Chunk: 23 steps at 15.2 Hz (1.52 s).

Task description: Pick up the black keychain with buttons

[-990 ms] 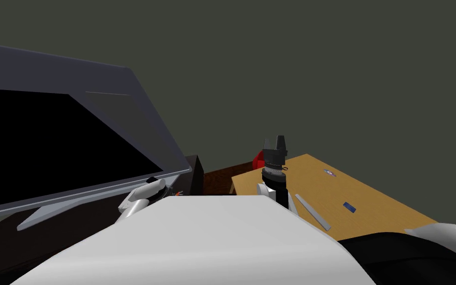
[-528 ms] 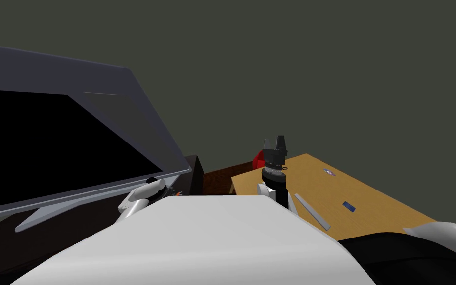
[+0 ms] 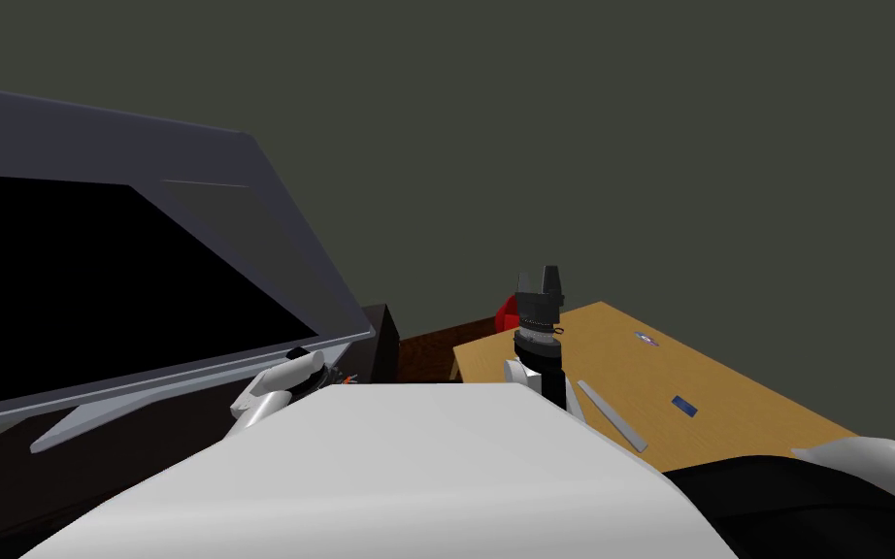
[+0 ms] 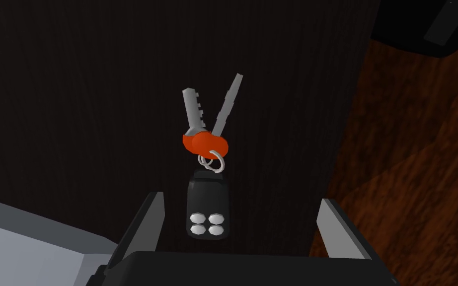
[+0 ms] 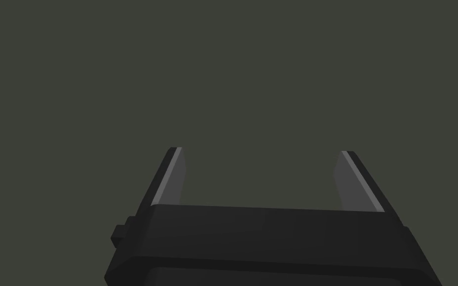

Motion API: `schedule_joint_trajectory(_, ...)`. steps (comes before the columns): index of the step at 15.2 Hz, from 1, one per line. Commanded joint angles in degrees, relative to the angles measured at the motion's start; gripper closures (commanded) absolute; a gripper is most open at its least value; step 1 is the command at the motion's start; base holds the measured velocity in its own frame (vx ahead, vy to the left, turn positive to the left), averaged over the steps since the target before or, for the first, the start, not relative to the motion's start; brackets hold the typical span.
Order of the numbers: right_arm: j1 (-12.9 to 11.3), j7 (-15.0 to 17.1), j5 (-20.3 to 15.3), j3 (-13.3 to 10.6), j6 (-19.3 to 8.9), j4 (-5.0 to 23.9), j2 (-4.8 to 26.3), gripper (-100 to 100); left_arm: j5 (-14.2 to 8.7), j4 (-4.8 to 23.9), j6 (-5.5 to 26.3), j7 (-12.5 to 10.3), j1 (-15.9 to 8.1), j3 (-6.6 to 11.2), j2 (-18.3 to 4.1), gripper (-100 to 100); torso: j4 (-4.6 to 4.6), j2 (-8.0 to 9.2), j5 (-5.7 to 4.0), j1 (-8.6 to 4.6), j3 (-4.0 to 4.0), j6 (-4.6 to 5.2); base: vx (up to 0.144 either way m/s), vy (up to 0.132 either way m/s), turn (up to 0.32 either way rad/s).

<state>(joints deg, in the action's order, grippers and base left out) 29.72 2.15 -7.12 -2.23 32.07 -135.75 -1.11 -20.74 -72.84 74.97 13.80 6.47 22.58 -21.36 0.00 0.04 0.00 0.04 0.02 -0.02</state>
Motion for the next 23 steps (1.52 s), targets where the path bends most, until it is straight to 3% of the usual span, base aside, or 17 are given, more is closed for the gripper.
schedule_joint_trajectory(1,0.00,0.00,0.00,0.00,0.00,0.00,0.00,0,0.03,-0.01,0.01,-0.02,0.01,0.00,-0.01,-100,0.00,0.00,0.00,0.00,0.00,0.00,0.002,0.005,-0.014)
schedule_joint_trajectory(8,0.00,0.00,0.00,0.00,0.00,0.00,0.00,0,0.03,-0.01,0.01,-0.02,0.01,0.00,-0.01,-100,0.00,0.00,0.00,0.00,0.00,0.00,0.000,0.001,-0.002)
schedule_joint_trajectory(9,0.00,0.00,0.00,0.00,0.00,0.00,0.00,0,-0.07,0.03,-0.57,-1.10,-0.25,0.26,-1.61,-100,0.00,0.00,0.00,0.01,0.00,0.00,0.004,0.011,-0.033)
schedule_joint_trajectory(11,0.00,0.00,0.00,0.00,0.00,0.00,0.00,0,-0.11,0.08,-0.78,-1.66,-0.30,0.38,-2.42,-100,0.00,-0.04,0.01,0.11,-0.02,0.02,0.009,0.024,-0.069)
schedule_joint_trajectory(20,0.00,0.00,0.00,0.00,0.00,0.00,0.00,0,-0.11,0.08,-0.78,-1.66,-0.30,0.38,-2.42,-100,0.00,-0.01,0.01,0.03,-0.01,0.00,0.001,0.002,-0.006)
schedule_joint_trajectory(21,0.00,0.00,0.00,0.00,0.00,0.00,0.00,0,-0.51,0.95,-0.35,-1.49,-0.48,-0.62,-0.97,-100,0.00,0.00,0.01,0.01,0.00,-0.01,0.006,-0.042,-0.049)
schedule_joint_trajectory(22,0.00,0.00,0.00,0.00,0.00,0.00,0.00,0,-0.16,0.34,-0.65,-1.68,-0.43,-0.01,-1.87,-100,0.00,-0.02,0.01,-0.10,-0.01,0.03,0.003,-0.034,-0.027)
schedule_joint_trajectory(23,0.00,0.00,0.00,0.00,0.00,0.00,0.00,0,0.34,2.38,-2.61,-1.96,-0.83,-0.91,-0.99,-100,0.00,-0.02,-0.02,-0.11,-0.01,0.01,0.000,0.006,-0.002)
